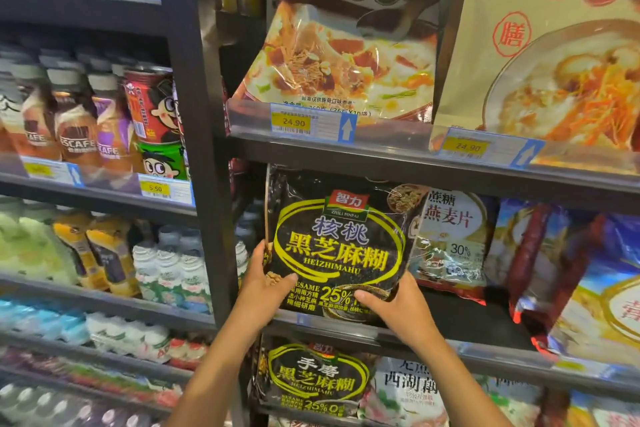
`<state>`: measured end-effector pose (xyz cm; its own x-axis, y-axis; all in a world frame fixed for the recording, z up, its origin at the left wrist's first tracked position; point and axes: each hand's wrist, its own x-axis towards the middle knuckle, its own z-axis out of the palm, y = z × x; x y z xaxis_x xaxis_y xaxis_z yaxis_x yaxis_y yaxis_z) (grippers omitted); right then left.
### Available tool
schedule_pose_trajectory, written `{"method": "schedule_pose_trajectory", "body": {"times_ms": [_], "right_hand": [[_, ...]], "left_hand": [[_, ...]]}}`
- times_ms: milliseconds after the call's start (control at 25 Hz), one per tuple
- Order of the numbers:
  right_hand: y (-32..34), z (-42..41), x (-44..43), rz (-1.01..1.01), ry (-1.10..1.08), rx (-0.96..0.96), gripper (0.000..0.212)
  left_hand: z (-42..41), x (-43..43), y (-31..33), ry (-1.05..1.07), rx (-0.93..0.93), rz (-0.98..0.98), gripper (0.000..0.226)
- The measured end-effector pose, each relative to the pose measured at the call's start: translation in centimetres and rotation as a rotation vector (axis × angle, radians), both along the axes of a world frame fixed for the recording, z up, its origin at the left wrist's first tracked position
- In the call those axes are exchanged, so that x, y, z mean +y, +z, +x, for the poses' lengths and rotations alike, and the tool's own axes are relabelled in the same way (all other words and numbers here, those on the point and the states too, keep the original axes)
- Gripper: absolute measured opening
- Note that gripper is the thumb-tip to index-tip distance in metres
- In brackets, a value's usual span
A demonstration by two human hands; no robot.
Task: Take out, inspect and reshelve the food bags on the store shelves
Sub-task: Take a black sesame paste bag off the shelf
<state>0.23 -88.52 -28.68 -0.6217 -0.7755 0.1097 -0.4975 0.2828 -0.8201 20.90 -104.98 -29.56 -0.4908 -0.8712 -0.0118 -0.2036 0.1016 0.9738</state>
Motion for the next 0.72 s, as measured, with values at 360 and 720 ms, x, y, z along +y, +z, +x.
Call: {"method": "schedule_pose_trajectory", "body": {"times_ms": [360,720], "right_hand": [[0.1,-0.1,-0.2,0.261,-0.083,0.092,0.092],[0.9,-1.1,-2.1,0.377,-0.155,0.137,0.064]], "left_hand": [[-0.6,-1.0,-1.1,-0.040,-0.166,-0.111,0.118],[-1.8,-2.2,-1.8,0.000,-0.192,-0.142,0.117]]}}
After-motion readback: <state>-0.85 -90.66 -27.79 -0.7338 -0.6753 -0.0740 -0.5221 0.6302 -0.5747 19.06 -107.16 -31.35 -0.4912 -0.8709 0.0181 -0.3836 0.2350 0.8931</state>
